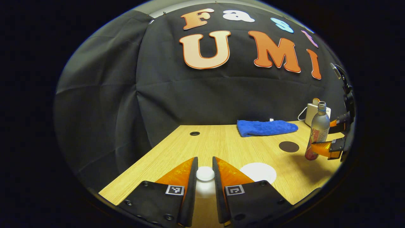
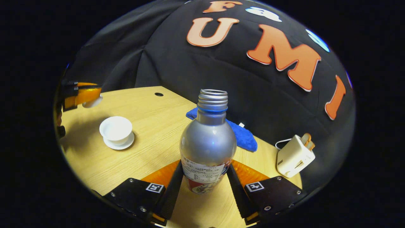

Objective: Open the teacup lid with one hand, grasp the water bottle and pour water into the teacup with the other hand; after pouring, place the water bottle on the coaster and then close the teacup lid.

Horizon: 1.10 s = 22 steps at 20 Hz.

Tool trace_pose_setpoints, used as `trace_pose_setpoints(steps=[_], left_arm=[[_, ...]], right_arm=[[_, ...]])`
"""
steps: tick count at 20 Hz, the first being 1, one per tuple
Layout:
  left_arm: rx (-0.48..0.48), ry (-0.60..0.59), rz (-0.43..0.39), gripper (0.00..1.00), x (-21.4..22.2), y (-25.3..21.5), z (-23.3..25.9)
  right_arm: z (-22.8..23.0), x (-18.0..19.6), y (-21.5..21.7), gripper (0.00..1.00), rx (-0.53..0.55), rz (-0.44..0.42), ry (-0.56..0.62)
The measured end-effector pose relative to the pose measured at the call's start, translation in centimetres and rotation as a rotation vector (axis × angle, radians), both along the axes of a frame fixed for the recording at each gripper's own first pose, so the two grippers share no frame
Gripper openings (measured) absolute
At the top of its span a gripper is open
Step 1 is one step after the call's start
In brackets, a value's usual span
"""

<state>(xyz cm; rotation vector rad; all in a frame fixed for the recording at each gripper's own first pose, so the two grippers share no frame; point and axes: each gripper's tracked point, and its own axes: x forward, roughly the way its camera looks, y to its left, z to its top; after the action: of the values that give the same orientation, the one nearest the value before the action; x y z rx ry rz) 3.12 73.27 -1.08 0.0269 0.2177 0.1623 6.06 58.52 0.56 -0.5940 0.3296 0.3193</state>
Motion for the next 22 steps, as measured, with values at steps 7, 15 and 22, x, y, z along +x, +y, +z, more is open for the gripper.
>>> trace_pose_setpoints(steps=[7, 15, 22], left_arm=[[-0.013, -0.004, 0.043, 0.33, -1.5, 2.6, -0.3], [-0.016, 0.011, 0.077, 0.33, -3.1, 4.6, -1.7], [-0.028, 0.013, 0.110, 0.38, -4.2, 6.2, -2.1]], right_arm=[[1.8, 0.7, 1.7, 0.77, -0.239, 0.081, -0.099], [2.5, 0.6, 3.8, 0.82, -0.457, 0.149, -0.207], [3.4, 0.8, 5.9, 0.77, -0.599, 0.185, -0.325]])
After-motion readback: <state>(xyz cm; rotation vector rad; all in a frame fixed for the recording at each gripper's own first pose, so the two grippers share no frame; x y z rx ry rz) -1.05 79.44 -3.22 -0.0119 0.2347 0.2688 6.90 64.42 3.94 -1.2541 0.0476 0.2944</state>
